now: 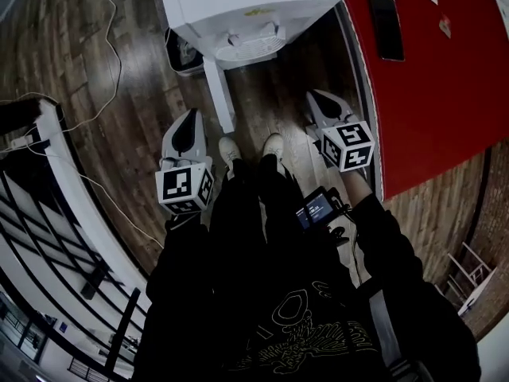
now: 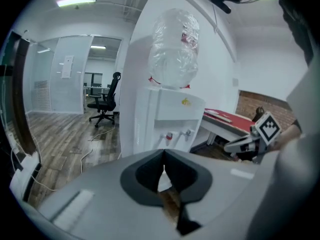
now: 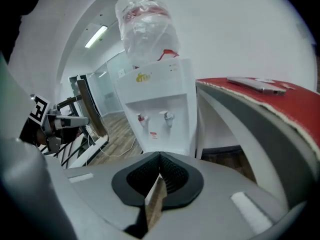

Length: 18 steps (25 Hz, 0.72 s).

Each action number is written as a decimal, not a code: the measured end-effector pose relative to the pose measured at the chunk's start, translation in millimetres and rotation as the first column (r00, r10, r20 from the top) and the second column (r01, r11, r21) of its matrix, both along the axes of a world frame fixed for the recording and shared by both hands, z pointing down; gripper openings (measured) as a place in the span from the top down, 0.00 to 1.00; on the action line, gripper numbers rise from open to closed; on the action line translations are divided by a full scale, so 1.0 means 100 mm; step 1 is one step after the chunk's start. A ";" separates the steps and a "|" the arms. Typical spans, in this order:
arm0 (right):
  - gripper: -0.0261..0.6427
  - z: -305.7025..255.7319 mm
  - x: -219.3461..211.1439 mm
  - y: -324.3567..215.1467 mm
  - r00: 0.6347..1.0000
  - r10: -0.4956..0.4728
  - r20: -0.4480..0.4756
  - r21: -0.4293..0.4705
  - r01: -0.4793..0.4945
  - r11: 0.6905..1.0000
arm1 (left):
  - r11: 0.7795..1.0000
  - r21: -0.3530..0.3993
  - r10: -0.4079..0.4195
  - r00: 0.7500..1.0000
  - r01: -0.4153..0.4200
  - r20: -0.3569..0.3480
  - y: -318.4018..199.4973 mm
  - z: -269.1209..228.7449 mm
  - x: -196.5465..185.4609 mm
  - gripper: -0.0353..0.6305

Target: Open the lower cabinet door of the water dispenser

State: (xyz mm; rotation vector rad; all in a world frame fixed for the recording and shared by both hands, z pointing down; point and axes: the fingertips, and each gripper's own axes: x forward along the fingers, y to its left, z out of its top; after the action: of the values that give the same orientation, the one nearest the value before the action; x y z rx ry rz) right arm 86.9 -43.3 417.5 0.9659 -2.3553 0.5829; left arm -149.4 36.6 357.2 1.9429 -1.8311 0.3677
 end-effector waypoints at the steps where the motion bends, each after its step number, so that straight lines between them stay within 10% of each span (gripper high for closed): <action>1: 0.96 -0.07 0.02 0.01 1.000 0.009 0.003 0.005 -0.009 1.000 | 1.000 -0.001 -0.003 1.000 0.003 -0.001 0.03 -0.05 -0.02 0.94; 18: 0.97 -1.16 0.11 0.14 0.997 0.072 0.036 0.168 -0.077 0.983 | 0.995 0.083 -0.056 0.998 0.058 -0.024 0.30 -0.92 -0.21 0.94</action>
State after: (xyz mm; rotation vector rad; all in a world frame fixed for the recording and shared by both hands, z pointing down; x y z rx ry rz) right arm 97.5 -29.0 301.1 1.1320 -2.4348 0.4330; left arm -170.1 66.4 265.7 1.9376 -1.9118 0.2544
